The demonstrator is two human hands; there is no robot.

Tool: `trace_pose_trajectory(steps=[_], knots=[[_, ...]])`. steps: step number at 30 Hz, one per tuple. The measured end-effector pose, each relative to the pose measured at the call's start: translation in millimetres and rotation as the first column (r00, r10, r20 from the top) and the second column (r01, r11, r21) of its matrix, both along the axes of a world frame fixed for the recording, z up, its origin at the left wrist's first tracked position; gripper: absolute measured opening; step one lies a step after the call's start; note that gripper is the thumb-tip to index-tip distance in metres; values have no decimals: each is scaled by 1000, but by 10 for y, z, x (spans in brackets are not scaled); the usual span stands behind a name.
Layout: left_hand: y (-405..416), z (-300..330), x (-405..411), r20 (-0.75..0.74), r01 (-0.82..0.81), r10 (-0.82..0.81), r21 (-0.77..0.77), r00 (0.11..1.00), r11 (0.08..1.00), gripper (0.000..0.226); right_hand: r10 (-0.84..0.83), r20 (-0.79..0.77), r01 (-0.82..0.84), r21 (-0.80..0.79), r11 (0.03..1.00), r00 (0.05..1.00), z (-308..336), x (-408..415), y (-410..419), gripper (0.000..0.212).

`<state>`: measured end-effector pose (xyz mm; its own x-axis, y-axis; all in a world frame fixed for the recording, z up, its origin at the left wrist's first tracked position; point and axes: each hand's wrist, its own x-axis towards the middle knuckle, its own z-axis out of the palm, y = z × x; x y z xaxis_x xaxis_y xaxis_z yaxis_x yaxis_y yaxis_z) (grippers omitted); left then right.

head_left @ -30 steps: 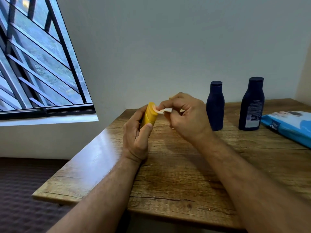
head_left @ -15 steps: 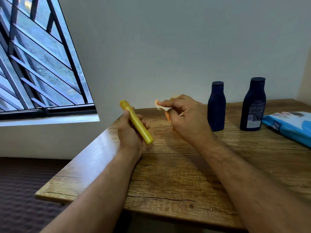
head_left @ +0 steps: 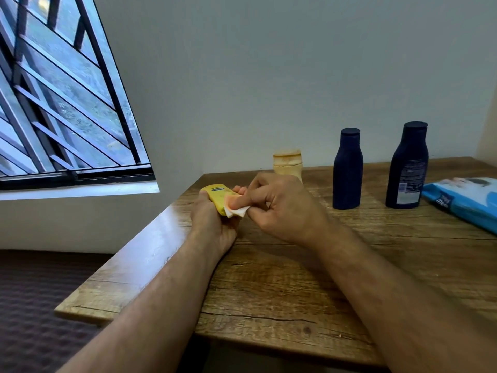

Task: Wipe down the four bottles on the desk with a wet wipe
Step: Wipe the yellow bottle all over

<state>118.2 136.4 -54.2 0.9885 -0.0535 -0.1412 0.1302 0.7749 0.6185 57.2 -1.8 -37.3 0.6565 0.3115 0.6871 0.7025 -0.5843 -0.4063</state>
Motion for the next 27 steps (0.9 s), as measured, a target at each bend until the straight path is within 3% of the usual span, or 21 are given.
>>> trace_pose_trajectory(steps=[4,8,11,14,19,22,25,27], knots=[[-17,12,-38,-5,18,-18,-19,1000,1000,57,-33,-22,31,-111,993,999,8,-34,19,19],[5,-4,-11,14,-36,36,-3,999,999,52,-161,-36,159,-66,985,986,52,-65,-75,23],[-1,-22,11,35,-33,32,16,999,999,52,-153,-23,149,-107,983,988,40,-62,-58,22],[-16,-54,39,52,-18,15,65,999,998,59,-29,-17,28,-77,997,999,-8,-41,10,25],[46,-78,137,129,1,-1,-2,992,1000,60,-139,62,134,81,988,988,6,-16,-20,24],[80,-112,150,201,-22,0,105,980,994,36,-241,61,227,176,958,969,16,30,-70,22],[95,-143,159,295,-57,-1,185,956,981,39,-275,20,270,125,955,961,1,50,-91,22],[57,-142,102,382,-107,-18,303,924,947,21,-299,-1,298,108,949,954,-7,60,-105,22]])
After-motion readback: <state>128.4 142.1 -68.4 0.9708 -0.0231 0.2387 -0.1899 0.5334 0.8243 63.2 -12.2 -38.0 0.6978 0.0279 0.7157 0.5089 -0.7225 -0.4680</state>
